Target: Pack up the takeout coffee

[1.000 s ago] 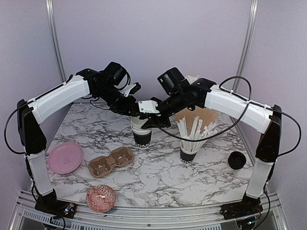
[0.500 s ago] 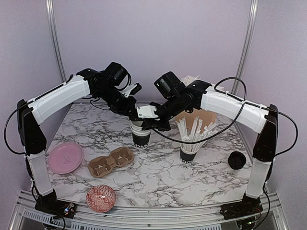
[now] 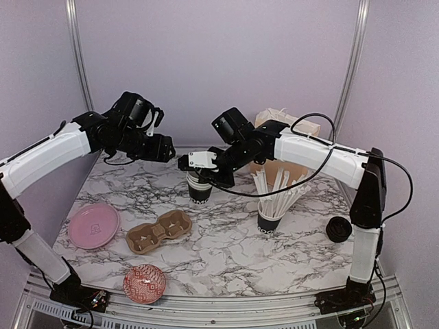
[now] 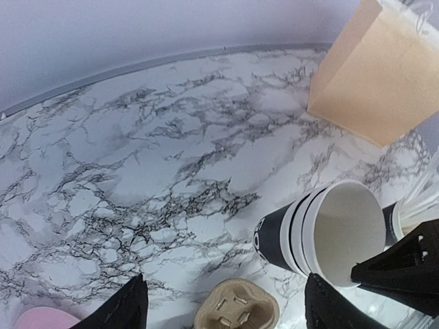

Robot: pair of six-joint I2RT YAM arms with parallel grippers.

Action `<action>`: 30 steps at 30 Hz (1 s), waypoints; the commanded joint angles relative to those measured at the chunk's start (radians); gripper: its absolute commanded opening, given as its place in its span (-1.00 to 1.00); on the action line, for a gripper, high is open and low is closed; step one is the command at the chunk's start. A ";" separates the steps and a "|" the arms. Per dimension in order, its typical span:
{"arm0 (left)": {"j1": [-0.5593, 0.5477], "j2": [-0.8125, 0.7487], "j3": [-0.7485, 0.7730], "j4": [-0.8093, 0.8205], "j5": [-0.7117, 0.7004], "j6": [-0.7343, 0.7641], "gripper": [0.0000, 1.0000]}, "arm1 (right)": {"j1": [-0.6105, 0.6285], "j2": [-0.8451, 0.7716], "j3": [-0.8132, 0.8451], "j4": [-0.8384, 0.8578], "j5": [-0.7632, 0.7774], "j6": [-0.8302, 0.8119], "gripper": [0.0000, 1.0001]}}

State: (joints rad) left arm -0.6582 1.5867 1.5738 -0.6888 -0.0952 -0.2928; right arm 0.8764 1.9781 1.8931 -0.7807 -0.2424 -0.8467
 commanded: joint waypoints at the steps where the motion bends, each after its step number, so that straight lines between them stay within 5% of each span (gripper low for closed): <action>1: 0.008 -0.136 -0.214 0.314 -0.098 -0.154 0.57 | -0.019 0.027 0.079 0.116 0.034 0.099 -1.00; 10: 0.009 -0.128 -0.429 0.737 0.046 -0.407 0.39 | -0.042 0.070 0.160 0.196 0.020 0.242 -1.00; 30: 0.009 0.002 -0.401 0.789 0.138 -0.454 0.26 | -0.044 0.094 0.175 0.229 0.050 0.285 -1.00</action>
State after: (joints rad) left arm -0.6518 1.5726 1.1545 0.0799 0.0299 -0.7387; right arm 0.8326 2.0735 2.0193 -0.6125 -0.2165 -0.5892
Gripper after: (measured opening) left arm 0.632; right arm 0.014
